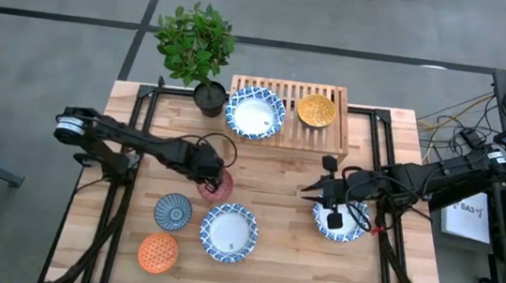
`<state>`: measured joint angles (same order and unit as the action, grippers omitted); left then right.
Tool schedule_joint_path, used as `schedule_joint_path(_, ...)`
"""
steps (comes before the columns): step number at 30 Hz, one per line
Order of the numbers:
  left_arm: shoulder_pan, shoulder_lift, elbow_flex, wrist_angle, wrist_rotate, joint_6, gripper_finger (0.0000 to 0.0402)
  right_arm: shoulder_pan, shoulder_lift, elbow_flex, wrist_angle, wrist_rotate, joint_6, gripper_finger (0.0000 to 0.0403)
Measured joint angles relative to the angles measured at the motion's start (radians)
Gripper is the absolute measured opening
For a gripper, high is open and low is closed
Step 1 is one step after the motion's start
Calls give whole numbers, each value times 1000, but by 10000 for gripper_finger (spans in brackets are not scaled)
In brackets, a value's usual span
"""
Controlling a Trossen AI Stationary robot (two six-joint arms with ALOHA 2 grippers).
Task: Place and stack bowls onto a shelf
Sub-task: Stack the red pattern bowl on top of the yellow bowl on the shelf
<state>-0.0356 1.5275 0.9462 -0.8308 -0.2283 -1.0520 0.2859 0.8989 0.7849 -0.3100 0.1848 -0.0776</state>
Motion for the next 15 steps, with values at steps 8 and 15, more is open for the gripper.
schedule_joint_path(8,-29,-114,49,27,8,102,2,0,18,0,86,0,-18,73)
schedule_joint_path(15,-34,-159,98,76,125,142,1,0,142,22,194,0,-83,73)
